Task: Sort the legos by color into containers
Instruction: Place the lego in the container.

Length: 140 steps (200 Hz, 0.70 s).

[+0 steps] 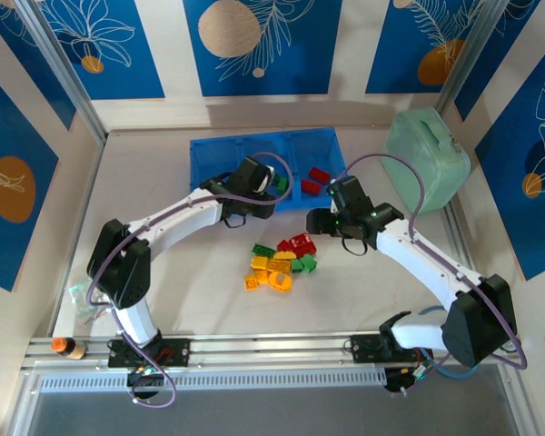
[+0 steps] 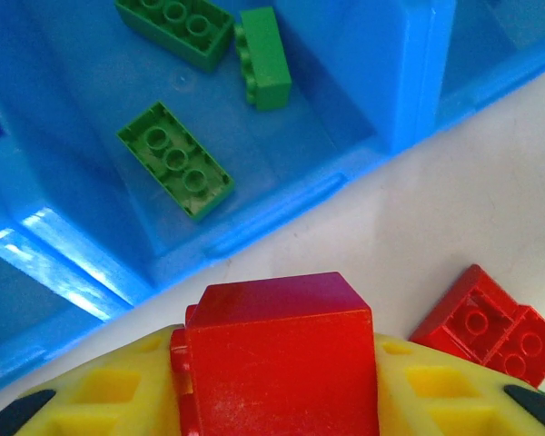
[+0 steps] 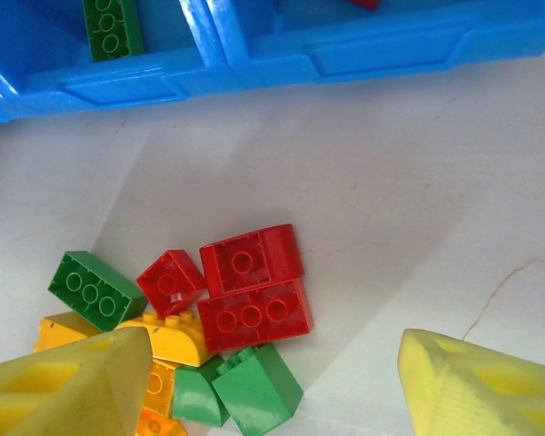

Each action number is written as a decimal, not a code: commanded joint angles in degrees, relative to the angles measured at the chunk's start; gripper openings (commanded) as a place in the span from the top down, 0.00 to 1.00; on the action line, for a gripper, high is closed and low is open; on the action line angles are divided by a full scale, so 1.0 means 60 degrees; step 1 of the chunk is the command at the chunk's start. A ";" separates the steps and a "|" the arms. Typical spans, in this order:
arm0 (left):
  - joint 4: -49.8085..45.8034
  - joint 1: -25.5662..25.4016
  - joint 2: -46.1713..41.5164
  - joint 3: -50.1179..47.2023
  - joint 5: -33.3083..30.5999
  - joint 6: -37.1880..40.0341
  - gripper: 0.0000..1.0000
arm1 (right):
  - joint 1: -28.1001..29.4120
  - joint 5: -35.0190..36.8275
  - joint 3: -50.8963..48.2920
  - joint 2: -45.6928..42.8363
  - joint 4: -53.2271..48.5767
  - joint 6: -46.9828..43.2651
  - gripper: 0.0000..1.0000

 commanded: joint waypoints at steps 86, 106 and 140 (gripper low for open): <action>-0.0390 0.0406 0.1244 0.2979 0.1556 0.0069 0.61 | -0.0857 0.0076 -0.0470 -0.0309 -0.0285 0.0950 0.27; -0.0700 0.0273 0.2214 0.4381 0.1811 0.0092 0.61 | -0.0903 -0.0067 -0.0595 -0.0403 -0.0287 0.0939 0.27; -0.1436 -0.0075 0.4112 0.7008 0.2184 0.0005 0.60 | -0.0916 -0.0271 -0.0810 -0.0671 -0.0156 0.0921 0.27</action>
